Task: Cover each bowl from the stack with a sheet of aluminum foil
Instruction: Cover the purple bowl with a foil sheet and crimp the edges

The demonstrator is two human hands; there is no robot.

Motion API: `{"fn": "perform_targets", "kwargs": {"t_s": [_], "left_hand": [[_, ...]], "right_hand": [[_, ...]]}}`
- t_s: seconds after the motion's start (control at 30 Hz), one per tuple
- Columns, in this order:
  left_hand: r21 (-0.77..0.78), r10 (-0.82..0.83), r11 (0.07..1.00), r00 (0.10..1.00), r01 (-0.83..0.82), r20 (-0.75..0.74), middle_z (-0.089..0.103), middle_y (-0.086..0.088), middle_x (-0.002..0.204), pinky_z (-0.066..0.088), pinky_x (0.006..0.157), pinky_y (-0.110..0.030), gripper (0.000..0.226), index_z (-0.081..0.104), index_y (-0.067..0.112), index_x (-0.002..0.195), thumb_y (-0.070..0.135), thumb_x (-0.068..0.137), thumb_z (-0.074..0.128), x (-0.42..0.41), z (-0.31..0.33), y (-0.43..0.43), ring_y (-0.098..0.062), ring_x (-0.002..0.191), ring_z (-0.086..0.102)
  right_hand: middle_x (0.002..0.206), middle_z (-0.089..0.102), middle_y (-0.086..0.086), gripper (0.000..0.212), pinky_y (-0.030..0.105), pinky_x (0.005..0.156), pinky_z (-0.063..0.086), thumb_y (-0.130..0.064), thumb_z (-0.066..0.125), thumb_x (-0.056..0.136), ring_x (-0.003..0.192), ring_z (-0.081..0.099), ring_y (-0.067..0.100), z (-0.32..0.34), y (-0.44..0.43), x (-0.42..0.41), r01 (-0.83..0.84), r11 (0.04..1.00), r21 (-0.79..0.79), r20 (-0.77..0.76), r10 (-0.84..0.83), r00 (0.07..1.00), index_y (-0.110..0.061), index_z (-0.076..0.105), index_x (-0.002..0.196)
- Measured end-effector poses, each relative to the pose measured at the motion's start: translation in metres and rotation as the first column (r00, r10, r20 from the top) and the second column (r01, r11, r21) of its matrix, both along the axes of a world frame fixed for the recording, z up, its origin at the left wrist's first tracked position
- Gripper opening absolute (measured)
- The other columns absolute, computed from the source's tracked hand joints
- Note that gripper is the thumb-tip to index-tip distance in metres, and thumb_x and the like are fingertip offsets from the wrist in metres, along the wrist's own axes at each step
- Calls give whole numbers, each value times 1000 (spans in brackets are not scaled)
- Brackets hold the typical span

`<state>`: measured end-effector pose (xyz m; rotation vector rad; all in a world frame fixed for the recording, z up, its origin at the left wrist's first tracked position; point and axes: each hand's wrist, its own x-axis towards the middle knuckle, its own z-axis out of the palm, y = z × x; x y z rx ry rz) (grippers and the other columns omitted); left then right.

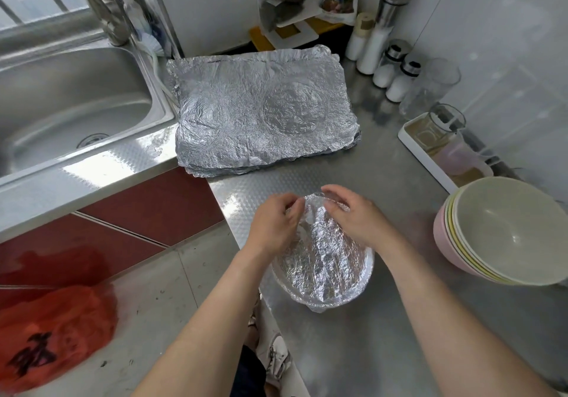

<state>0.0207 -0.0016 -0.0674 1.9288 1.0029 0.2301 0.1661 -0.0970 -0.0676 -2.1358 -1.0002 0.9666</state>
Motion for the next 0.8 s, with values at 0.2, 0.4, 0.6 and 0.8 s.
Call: {"fn": "perform_targets", "kwargs": {"t_s": [0.2,0.4,0.6,0.8], "left_hand": [[58,-44,998,997,40,67,69,-12,90,46,75,-37,24,71,4,97,20,99,53,3,-6,-2,-25,84,60],[65,-83,995,993,78,83,55,-4,131,38,97,-23,36,52,12,136,19,100,51,3,-13,-2,-15,118,50],[46,-49,998,996,46,75,73,-10,97,45,75,-31,27,71,6,104,20,102,48,3,-9,-4,-22,86,64],[-7,167,986,978,-168,124,49,1,55,28,51,-23,34,60,6,73,20,102,47,-6,-18,-13,-3,49,39]], "right_hand": [[85,59,-24,28,2,67,36,-24,50,99,70,52,-18,1,15,6,-113,993,-15,-64,112,992,-21,64,123],[67,49,-4,22,28,65,36,-28,50,99,64,43,9,-3,16,6,-95,995,-12,-134,92,987,-18,69,99],[106,68,-9,31,22,90,48,-33,51,98,97,60,-1,3,11,11,47,998,35,-115,-43,992,-17,65,121],[135,53,-2,44,23,105,30,-32,43,101,127,45,10,2,-35,21,273,962,17,-197,-265,944,-9,49,138]]}}
